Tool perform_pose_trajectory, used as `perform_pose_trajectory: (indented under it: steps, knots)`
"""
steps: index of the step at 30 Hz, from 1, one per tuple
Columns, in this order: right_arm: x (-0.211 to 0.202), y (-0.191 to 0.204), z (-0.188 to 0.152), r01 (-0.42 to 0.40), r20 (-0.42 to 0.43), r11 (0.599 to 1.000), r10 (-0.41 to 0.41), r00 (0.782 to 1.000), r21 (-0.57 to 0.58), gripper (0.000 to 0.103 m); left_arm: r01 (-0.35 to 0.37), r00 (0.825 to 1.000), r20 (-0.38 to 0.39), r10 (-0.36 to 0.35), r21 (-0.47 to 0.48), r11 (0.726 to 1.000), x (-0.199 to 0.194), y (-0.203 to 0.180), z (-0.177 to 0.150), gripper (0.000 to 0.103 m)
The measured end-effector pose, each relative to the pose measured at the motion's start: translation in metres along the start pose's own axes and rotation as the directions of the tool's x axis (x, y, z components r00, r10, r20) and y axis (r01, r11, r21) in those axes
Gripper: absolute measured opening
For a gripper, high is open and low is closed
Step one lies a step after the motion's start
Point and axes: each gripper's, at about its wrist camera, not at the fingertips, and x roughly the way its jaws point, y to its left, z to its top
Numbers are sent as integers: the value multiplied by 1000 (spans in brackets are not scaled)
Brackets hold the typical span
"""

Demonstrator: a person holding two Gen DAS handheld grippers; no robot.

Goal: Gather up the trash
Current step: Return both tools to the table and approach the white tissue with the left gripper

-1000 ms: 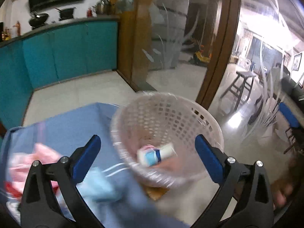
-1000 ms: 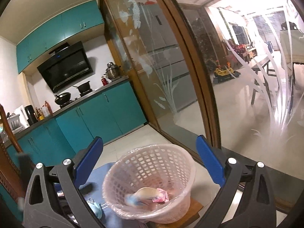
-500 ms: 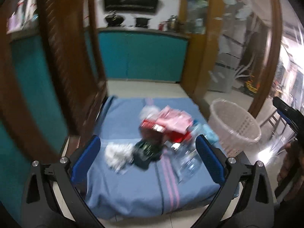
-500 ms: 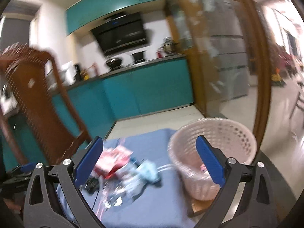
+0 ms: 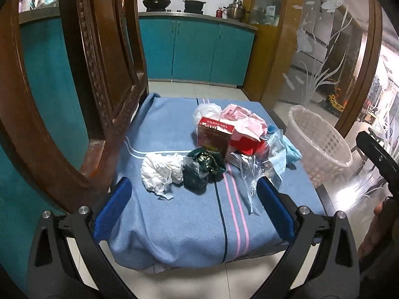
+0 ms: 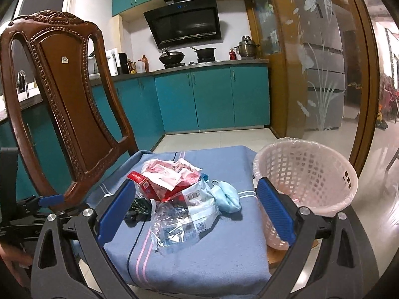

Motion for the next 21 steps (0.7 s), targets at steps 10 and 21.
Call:
perform_pose_trajectory:
  steps: [10,21]
  knots:
    - [0,-3,0,2,-3,1000,-2,1000,-3,96,-17,1000,-6,17,13,1000,3,-4,0,100]
    - [0,-3,-1,-2,-8,1000,3,1000,3,96,-69,995,-63,73,61,996,34,-3,-5,100]
